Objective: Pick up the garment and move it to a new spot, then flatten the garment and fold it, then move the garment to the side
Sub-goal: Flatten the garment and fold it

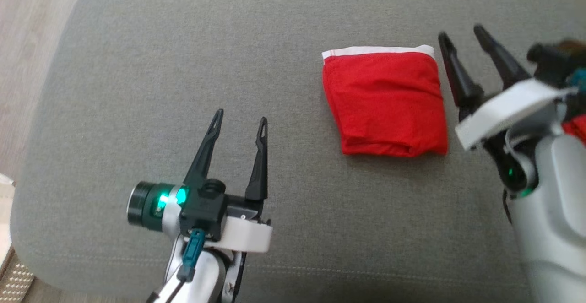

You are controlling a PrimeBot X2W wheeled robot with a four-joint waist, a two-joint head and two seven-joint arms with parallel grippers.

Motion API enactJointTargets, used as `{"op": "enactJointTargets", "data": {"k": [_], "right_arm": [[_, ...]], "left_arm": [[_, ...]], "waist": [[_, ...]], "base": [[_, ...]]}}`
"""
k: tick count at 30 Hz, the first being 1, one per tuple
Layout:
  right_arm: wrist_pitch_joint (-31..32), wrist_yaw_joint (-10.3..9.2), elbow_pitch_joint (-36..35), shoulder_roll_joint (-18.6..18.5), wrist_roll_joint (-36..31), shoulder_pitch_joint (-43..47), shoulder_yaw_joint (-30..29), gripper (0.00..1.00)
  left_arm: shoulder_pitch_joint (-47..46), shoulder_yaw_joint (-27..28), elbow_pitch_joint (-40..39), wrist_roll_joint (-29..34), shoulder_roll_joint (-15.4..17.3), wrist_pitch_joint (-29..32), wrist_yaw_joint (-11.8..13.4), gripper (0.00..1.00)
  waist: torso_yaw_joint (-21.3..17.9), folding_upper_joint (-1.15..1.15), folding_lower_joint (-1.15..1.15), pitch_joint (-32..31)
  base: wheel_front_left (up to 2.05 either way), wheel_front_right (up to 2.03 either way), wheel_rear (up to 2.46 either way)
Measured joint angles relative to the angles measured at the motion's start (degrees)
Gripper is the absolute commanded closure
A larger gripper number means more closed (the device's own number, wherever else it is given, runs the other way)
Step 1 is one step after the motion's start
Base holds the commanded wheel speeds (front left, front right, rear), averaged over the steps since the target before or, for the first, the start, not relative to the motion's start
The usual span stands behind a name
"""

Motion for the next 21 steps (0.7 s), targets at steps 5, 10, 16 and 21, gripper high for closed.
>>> {"op": "enactJointTargets", "data": {"k": [5, 10, 16, 21], "right_arm": [[-4.08, 0.00, 4.71, -0.31, -1.75, 1.86, 0.79, 1.00], [-11.98, 0.00, 13.90, 2.35, -6.06, -1.05, 1.42, 1.00], [-18.29, 0.00, 29.11, 6.64, -11.54, -7.47, 0.90, 1.00], [-21.46, 0.00, 40.84, 8.02, -16.83, -11.38, -3.35, 1.00]], "left_arm": [[1.33, 0.63, -0.10, 0.00, 0.12, 0.00, -0.01, 0.00], [1.30, 0.29, -0.19, 0.00, 0.02, 0.00, -0.36, 0.00], [1.24, -0.91, 0.14, -0.07, -0.31, 0.00, -1.31, 0.00], [0.97, -1.25, 0.56, -0.07, -0.55, 0.00, -1.36, 0.00]], "waist": [[0.35, 0.00, 0.00, 0.10], [2.12, 0.00, 0.00, 0.74], [4.97, 0.00, 0.00, 1.43], [7.14, 0.00, 0.00, 2.35]], "base": [[0.00, 0.00, 0.00], [0.00, 0.00, 0.00], [0.00, 0.00, 0.00], [0.00, 0.00, 0.00]]}}
